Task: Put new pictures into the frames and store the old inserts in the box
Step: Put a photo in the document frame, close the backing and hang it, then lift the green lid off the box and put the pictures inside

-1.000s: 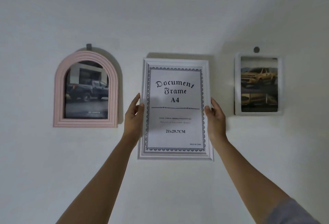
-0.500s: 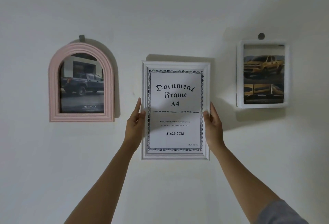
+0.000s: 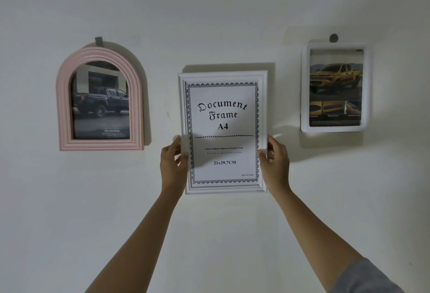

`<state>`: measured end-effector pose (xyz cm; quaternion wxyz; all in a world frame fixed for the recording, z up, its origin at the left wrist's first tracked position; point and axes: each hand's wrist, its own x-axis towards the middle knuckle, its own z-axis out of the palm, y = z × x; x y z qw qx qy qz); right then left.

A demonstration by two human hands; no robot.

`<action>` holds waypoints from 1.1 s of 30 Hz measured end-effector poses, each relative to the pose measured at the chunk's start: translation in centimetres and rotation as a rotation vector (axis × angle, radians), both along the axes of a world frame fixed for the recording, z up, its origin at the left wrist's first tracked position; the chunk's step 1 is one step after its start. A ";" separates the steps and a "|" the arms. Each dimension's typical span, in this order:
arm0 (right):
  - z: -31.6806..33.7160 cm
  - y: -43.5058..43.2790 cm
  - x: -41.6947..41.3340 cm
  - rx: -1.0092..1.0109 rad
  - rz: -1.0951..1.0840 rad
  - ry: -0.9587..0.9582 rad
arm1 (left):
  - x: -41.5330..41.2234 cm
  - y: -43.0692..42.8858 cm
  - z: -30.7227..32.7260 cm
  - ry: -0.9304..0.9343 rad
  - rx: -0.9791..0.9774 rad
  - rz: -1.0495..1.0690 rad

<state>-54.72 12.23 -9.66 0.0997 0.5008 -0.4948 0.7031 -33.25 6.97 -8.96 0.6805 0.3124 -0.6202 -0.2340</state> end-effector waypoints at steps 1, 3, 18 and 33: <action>0.0 0.1 0.0 0.003 -0.007 0.000 | 0.0 0.0 -0.1 0.005 -0.001 0.004; 0.0 0.3 0.0 0.017 -0.007 -0.006 | 0.0 0.1 -0.2 0.007 0.002 0.005; -1.0 0.6 -0.7 0.086 -0.051 -0.064 | 0.3 0.4 -0.9 -0.066 -0.021 0.092; -3.5 3.5 -1.8 0.140 -0.028 0.001 | -0.9 3.9 -5.5 -0.170 -0.132 0.289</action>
